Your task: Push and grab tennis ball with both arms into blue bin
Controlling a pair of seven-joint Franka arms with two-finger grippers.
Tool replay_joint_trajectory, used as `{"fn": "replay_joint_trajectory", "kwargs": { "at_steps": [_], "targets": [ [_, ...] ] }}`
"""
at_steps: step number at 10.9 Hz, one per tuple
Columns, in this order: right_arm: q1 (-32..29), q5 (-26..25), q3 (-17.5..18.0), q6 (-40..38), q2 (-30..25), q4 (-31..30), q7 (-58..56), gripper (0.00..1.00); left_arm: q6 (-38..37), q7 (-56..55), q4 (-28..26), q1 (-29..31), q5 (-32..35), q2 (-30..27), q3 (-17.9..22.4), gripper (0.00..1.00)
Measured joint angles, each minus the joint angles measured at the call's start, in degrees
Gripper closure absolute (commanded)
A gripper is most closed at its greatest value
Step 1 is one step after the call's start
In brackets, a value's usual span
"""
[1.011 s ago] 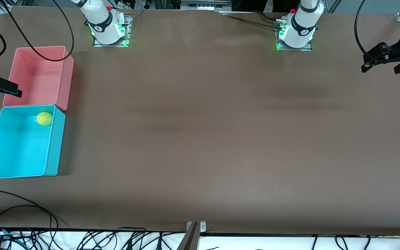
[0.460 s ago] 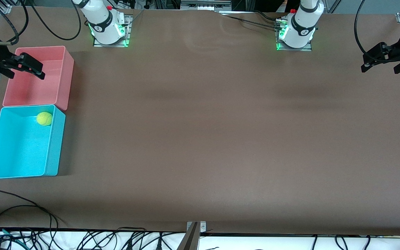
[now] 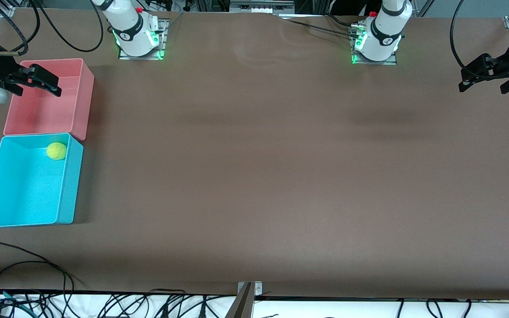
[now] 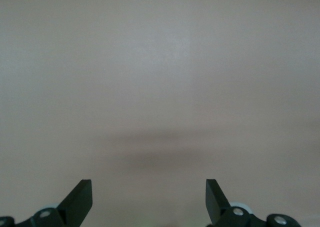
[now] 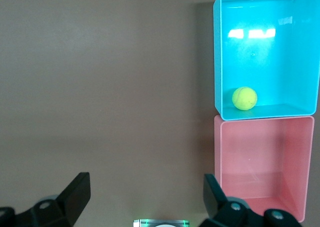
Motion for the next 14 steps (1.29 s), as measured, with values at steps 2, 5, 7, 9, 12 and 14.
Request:
{"fn": "replay_joint_trajectory", "kwargs": {
  "at_steps": [2,5,7,9,12,14],
  "targets": [
    [0.0,0.0,-0.1,-0.4,0.1,0.5,0.0,0.0,0.0,-0.1,0.0,0.0,0.0,0.0,-0.7,0.0],
    [0.0,0.0,-0.3,-0.7,0.2,1.2,-0.2,0.0,0.0,-0.2,0.0,0.1,0.0,0.0,-0.9,0.0],
    [0.0,0.0,-0.6,-0.9,0.2,1.4,-0.6,0.0,0.0,-0.2,0.0,0.2,0.0,0.0,-0.8,0.0],
    [0.0,0.0,-0.9,-0.9,0.2,1.7,-0.7,0.0,0.0,-0.2,0.0,0.2,0.0,0.0,-0.8,0.0],
    [0.0,0.0,-1.0,-1.0,0.2,1.8,-0.8,0.0,0.0,-0.2,0.0,0.2,0.0,0.0,-0.8,0.0],
    [0.0,0.0,-1.0,-1.0,0.3,1.8,-0.8,0.0,0.0,-0.2,0.0,0.2,0.0,0.0,-0.8,0.0]
  ]
}}
